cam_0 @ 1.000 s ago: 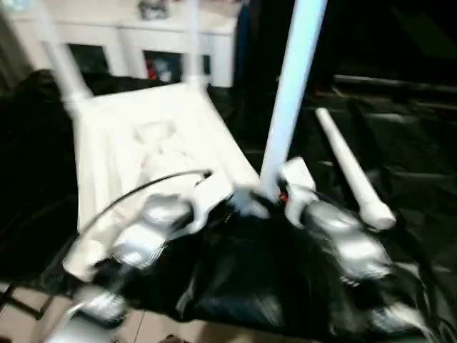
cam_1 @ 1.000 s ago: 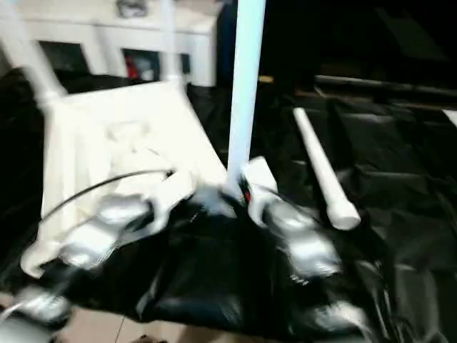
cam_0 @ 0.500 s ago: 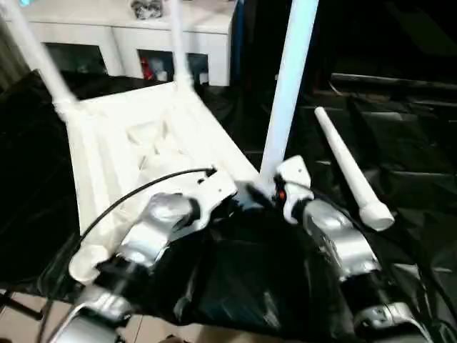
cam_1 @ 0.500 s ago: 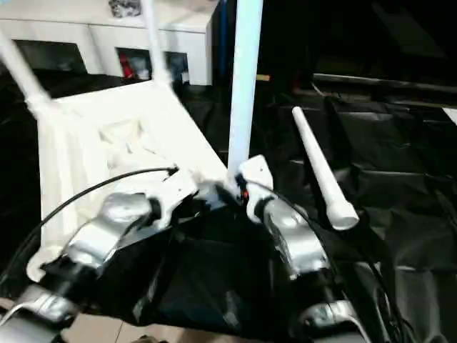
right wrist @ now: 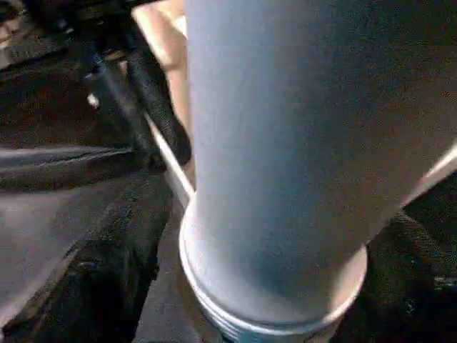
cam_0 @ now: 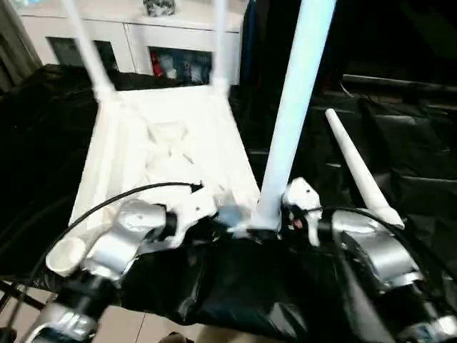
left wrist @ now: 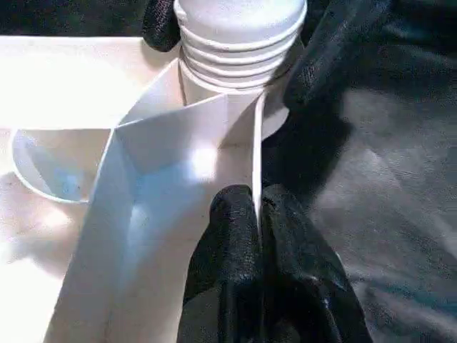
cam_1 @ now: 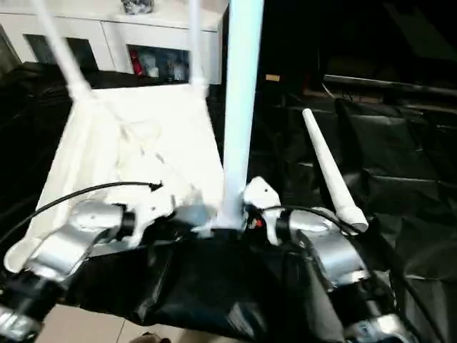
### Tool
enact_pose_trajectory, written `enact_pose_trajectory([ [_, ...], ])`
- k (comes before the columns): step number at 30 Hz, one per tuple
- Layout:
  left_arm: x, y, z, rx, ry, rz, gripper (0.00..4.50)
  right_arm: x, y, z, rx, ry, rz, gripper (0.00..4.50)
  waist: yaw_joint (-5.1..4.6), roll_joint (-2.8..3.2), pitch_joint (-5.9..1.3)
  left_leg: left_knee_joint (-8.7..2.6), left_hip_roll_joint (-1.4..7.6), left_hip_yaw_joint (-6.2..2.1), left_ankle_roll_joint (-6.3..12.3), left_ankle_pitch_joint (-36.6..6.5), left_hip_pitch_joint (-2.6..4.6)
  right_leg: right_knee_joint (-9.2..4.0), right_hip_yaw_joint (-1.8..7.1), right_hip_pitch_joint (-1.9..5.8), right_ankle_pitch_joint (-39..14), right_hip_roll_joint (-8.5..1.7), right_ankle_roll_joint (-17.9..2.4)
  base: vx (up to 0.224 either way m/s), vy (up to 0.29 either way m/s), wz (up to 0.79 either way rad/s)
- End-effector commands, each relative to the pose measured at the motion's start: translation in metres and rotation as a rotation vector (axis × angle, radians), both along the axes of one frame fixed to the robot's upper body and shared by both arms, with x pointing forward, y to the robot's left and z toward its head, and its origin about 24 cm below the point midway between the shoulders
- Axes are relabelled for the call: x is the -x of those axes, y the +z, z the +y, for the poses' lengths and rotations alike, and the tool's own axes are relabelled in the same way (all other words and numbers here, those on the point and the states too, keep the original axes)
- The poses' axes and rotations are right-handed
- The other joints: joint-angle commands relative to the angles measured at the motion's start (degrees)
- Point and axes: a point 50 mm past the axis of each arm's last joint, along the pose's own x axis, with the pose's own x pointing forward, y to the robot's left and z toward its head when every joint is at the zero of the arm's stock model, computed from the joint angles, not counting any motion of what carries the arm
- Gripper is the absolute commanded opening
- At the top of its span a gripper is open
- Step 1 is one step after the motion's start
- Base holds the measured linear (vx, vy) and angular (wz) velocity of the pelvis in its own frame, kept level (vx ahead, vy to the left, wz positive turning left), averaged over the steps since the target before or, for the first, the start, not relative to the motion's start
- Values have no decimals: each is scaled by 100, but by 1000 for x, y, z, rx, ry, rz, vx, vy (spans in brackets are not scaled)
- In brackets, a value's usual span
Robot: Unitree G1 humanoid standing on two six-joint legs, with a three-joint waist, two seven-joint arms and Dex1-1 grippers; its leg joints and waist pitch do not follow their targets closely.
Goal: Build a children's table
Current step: Rotate leg to tighten
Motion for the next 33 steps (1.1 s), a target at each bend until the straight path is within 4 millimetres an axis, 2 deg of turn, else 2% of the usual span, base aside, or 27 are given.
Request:
enact_pose_trajectory([
  [1,4,13,-14,82,-82,-37,0,7,5,13,-36,101,6,341,-11,-68,-349,-400,258,-58,267,-1208,117,-434,182,212,-1192,-392,-1187,0,0,0],
  [7,5,13,-11,81,-87,-25,0,10,3,13,-27,128,20,294,11,-78,-357,-386,253,-50,286,-1063,118,-414,179,218,-1016,-388,-1214,0,0,0],
  [13,2,13,-10,77,-65,-32,0,12,0,15,-29,118,25,273,35,-79,-367,-375,250,-48,306,-978,117,-396,175,225,-887,-386,-1234,0,0,0],
  [16,-14,13,-15,69,84,-106,0,-1,-7,21,-53,-86,-14,270,19,-87,-351,-387,238,-44,217,-1069,117,-424,175,205,-1127,-382,-1189,0,0,0],
  [17,-14,13,-15,69,84,-106,0,-1,-7,21,-53,-86,-14,270,7,-87,-341,-388,231,-37,177,-1127,124,-440,179,187,-1235,-377,-1175,0,0,0],
  [18,-23,14,-19,75,166,-127,0,-8,-12,24,-55,-198,-14,270,7,-100,-352,-396,232,-61,105,-1168,117,-440,175,223,-1403,-402,-1112,0,0,0],
  [19,-26,15,-21,79,198,-134,0,-10,-14,26,-54,-242,-8,270,-18,-92,-339,-404,226,-55,52,-1249,133,-465,179,190,-1551,-391,-1069,0,0,0],
  [20,-27,15,-23,80,206,-136,0,-12,-15,26,-54,-265,-10,270,-22,-93,-344,-401,225,-59,26,-1282,140,-464,178,192,-1601,-393,-1051,0,0,0],
  [21,-32,15,-31,83,252,-144,0,-19,-19,32,-52,-397,-9,270,-46,-100,-346,-404,223,-60,15,-1273,127,-463,183,193,-1618,-397,-1032,0,0,0],
  [23,-33,15,-36,82,269,-145,0,-22,-22,35,-47,-464,-5,270,-103,-100,-354,-410,206,-73,-48,-1278,113,-468,173,202,-1703,-396,-1001,0,0,0],
  [24,-34,14,-42,86,284,-138,0,-24,-24,38,-52,-514,12,270,-112,-99,-356,-414,208,-81,-38,-1216,93,-467,169,223,-1638,-399,-975,0,0,0],
  [25,-35,14,-45,89,291,-137,0,-25,-25,40,-54,-540,19,270,-119,-98,-357,-398,211,-64,4,-1176,111,-469,184,199,-1500,-391,-992,0,0,0],
  [26,-35,14,-54,97,310,-131,0,-28,-27,44,-53,-602,32,270,-117,-73,-361,-396,209,-71,16,-1157,108,-460,184,202,-1445,-395,-1010,0,0,0],
  [28,-34,14,-71,122,302,-120,0,-32,-25,55,-36,-606,6,270,-140,-50,-379,-391,204,-67,23,-1025,104,-441,176,217,-1151,-377,-1066,0,0,0],
  [30,-33,15,-81,131,280,-123,0,-34,-21,59,-60,-599,-8,270,-130,-44,-383,-377,203,-61,54,-1003,107,-434,174,230,-973,-380,-1122,0,0,0],
  [31,-32,15,-83,129,271,-128,0,-35,-20,59,-87,-605,4,304,-122,-60,-393,-369,199,-58,120,-950,93,-426,179,255,-819,-383,-1137,0,0,0],
  [33,-32,15,-83,126,242,-139,0,-33,-16,59,-133,-572,28,339,-100,-41,-401,-364,201,-57,211,-840,95,-407,173,262,-563,-374,-1182,0,0,0],
])
